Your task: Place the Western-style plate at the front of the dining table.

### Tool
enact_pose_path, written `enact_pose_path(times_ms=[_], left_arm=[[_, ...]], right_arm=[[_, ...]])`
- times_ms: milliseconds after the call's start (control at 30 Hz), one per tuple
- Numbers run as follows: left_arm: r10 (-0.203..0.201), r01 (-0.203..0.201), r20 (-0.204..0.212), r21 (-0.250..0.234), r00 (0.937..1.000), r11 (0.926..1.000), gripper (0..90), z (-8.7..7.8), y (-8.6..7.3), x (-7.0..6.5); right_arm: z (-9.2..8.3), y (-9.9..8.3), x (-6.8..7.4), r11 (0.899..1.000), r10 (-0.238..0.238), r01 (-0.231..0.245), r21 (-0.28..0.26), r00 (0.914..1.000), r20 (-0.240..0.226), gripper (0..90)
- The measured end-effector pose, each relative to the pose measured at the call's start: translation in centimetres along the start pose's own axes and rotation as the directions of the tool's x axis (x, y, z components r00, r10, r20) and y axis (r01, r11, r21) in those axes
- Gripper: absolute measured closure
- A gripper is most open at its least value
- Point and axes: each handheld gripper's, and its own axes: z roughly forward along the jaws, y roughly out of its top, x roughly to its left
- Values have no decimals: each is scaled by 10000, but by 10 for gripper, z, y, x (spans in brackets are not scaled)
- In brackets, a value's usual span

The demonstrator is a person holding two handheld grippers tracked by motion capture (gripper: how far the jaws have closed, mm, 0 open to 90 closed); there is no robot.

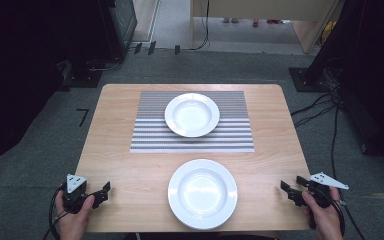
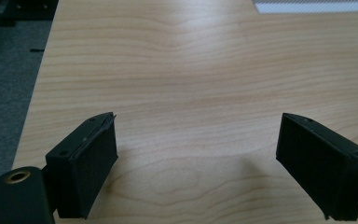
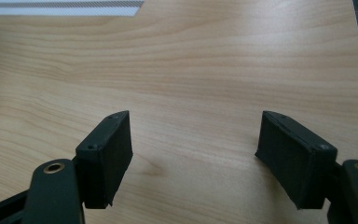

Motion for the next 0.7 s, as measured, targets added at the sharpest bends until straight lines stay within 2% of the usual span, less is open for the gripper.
enact_pose_path(times_ms=[100, 300, 433, 700], left_arm=[[-23, 23, -12, 141, 10000, 9999, 125, 2, 0, 0], [596, -588, -370, 212, 9975, 9980, 125, 4, -2, -7], [627, -620, -333, 218, 9975, 9978, 124, 4, -2, -8], [650, -643, -302, 222, 9974, 9977, 123, 4, -2, -8]], right_arm=[[1, -1, 1, 9999, -153, 153, -58, 9998, 114, 262], [3, -1, 9, 9979, -632, 626, 141, 9966, 531, 246], [6, -2, 18, 9905, -1349, 1309, 426, 9845, 1121, 230], [7, -2, 20, 9909, -1309, 1262, 478, 9849, 1129, 200]])
